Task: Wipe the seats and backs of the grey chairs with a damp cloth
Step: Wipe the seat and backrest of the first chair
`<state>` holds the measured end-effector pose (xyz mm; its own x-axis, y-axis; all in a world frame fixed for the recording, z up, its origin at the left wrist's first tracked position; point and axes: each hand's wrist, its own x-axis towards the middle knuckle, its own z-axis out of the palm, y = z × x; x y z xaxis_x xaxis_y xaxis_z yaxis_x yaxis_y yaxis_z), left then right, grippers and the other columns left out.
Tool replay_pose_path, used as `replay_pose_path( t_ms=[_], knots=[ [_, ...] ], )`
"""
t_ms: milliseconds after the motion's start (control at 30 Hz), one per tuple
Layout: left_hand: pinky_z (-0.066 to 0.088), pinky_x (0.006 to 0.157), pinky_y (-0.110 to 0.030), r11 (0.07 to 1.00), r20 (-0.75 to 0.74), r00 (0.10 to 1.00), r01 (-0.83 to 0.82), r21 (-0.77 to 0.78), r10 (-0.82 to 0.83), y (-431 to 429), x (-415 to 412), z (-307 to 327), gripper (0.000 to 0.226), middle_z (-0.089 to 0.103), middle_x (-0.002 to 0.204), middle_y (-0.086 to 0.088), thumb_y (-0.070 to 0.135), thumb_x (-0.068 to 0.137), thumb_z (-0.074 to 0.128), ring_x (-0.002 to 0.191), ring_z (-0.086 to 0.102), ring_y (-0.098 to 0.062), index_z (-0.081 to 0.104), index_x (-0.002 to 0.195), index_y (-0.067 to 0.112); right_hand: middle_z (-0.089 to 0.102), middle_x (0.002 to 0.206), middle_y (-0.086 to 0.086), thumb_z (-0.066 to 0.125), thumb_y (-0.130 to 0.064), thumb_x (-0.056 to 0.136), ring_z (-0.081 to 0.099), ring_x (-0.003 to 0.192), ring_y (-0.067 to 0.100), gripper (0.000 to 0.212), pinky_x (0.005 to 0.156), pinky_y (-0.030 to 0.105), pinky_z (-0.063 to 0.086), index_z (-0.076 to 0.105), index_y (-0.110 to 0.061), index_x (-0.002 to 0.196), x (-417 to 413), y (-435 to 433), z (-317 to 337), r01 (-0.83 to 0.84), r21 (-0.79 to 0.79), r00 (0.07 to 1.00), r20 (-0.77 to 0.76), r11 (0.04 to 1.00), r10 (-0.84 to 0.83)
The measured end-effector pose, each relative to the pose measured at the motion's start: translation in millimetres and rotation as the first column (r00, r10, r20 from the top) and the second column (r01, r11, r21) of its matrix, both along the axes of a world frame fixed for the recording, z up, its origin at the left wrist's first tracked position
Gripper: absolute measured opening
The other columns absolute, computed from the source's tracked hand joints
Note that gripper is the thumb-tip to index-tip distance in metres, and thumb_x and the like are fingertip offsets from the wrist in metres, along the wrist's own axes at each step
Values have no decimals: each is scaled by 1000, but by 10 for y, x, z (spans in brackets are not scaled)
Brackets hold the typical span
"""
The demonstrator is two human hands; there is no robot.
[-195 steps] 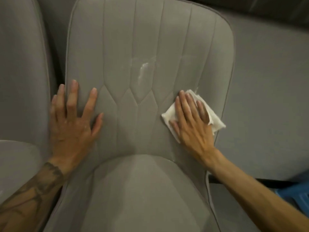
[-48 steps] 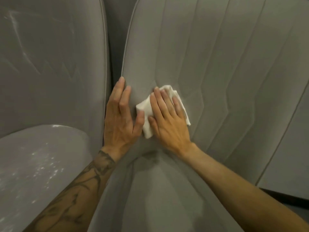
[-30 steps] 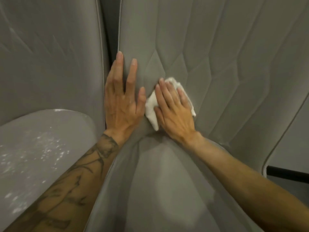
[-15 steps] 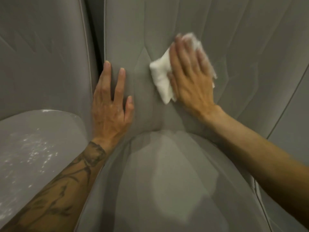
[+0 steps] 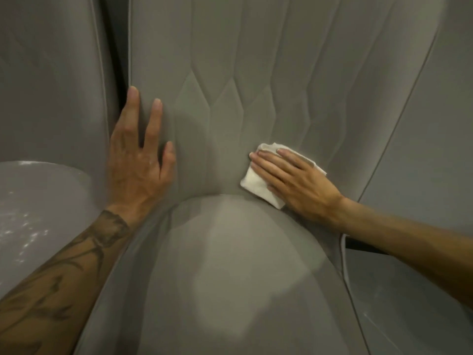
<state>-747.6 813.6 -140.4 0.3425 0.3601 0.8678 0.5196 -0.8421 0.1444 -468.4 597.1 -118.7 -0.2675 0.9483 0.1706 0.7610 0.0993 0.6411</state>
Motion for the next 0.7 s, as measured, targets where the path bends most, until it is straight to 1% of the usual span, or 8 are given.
replay_pose_path(
  t_ms=[133,233,367,433,500,600,633,700],
  knots=[
    [27,129,-47,1000,13,1000,3,3,-3,1,10,-6,65,16,171,-26,29,109,46,162,10,-22,21,168,17,-6,174,5,29,-22,109,-2,161,24,65,131,43,10,-2,-8,165,130,-343,40,35,-237,994,106,971,-10],
    [27,129,-46,1000,21,1000,-7,2,7,-10,12,-4,65,17,171,-26,28,109,47,162,10,-21,22,168,16,-4,174,3,27,-25,109,0,161,23,65,131,43,9,0,-8,165,120,-328,8,26,-319,991,129,947,17],
    [28,128,-47,1000,17,1000,-3,14,3,-13,11,9,65,19,170,-28,28,108,47,162,16,-28,23,168,16,-22,171,2,29,-33,109,-18,159,22,74,131,43,-3,-17,-9,162,-56,-126,-61,70,-425,988,155,902,-4],
    [29,127,-46,1000,14,1000,-4,18,4,-10,10,14,66,20,170,-30,29,108,47,160,22,-34,22,168,16,-23,171,1,26,-30,110,-20,158,22,71,131,42,-6,-16,-9,162,-72,-181,-31,106,-451,981,192,886,-20],
    [30,126,-46,1000,10,1000,-9,16,9,-14,7,19,66,20,169,-30,29,108,46,159,25,-37,22,168,16,-16,173,4,21,-22,109,-14,160,24,63,131,43,-5,-6,-7,164,20,-403,39,95,-469,979,205,878,4],
    [32,125,-47,999,3,1000,-24,24,24,-13,8,17,67,20,169,-32,29,107,48,158,27,-38,22,167,14,17,172,8,23,-21,105,17,159,27,58,129,46,23,24,-6,161,146,-758,91,10,-348,986,160,937,49],
    [31,126,-47,999,0,1000,-24,21,24,-15,5,19,67,20,169,-32,28,107,49,158,26,-38,23,167,14,18,172,9,22,-23,105,18,159,28,59,128,46,25,24,-6,161,148,-780,91,18,-325,985,169,946,40],
    [30,127,-47,1000,5,1000,-23,17,23,-28,8,24,67,21,168,-32,28,107,50,159,25,-37,24,167,13,-2,173,9,16,-24,106,2,160,29,61,130,47,14,8,-7,164,84,-666,50,72,-315,985,170,946,-18]
  ],
)
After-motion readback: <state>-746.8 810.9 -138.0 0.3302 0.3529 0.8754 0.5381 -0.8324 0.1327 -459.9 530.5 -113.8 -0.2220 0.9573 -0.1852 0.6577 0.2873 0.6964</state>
